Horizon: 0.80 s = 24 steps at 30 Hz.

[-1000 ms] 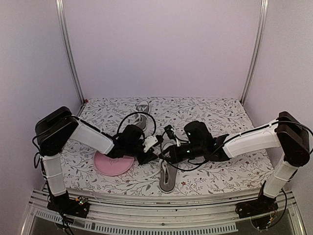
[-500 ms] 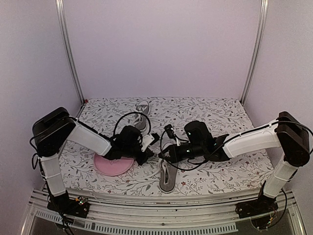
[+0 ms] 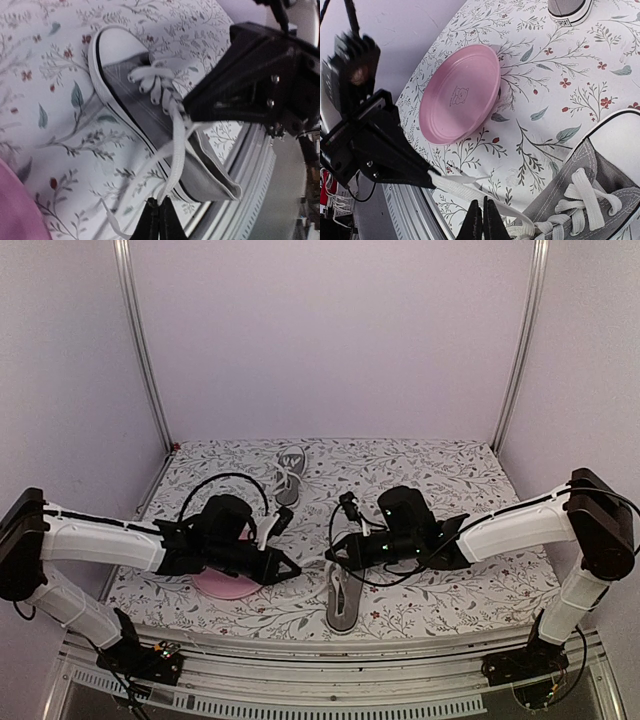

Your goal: Tie the shoes

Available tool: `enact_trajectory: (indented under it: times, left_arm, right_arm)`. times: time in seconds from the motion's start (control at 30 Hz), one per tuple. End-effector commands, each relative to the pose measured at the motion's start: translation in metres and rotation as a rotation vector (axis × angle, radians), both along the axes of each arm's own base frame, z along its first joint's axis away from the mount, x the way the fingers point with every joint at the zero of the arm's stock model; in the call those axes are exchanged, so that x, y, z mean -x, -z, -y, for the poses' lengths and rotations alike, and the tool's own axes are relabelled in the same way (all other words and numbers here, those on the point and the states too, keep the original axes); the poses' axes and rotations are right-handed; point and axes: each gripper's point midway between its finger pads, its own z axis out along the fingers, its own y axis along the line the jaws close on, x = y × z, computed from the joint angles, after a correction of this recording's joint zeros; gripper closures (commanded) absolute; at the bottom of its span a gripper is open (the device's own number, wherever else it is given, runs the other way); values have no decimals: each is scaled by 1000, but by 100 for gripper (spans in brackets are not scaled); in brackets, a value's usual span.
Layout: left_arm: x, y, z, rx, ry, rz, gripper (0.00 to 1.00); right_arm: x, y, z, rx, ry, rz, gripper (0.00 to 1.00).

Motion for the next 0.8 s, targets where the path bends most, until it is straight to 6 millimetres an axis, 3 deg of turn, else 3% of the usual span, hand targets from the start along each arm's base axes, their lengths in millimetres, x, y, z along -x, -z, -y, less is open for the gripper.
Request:
enact_trajectory:
  times: [0.0, 0.2, 0.3, 0.37, 0.53, 0.63, 0.77]
  left_arm:
    - [65, 13, -13, 49, -32, -402, 100]
    - [98, -44, 27, 258, 89, -516, 100]
    - [108, -62, 52, 291, 159, -515, 100]
    - [115, -61, 72, 295, 201, -529, 100]
    - [135, -73, 116, 366, 342, -520, 76]
    - [135, -64, 119, 329, 331, -491, 66]
    - [112, -46, 95, 218, 203, -380, 60]
  right_arm:
    - [-6, -12, -5, -36, 15, 22, 98]
    - [-9, -17, -11, -54, 14, 30, 98]
    - [-11, -18, -12, -52, 15, 41, 98]
    - [-13, -19, -12, -52, 19, 49, 98]
    - [-14, -23, -12, -60, 22, 59, 98]
    - [-14, -25, -12, -64, 25, 62, 98]
    - [-14, -28, -10, -68, 31, 66, 98]
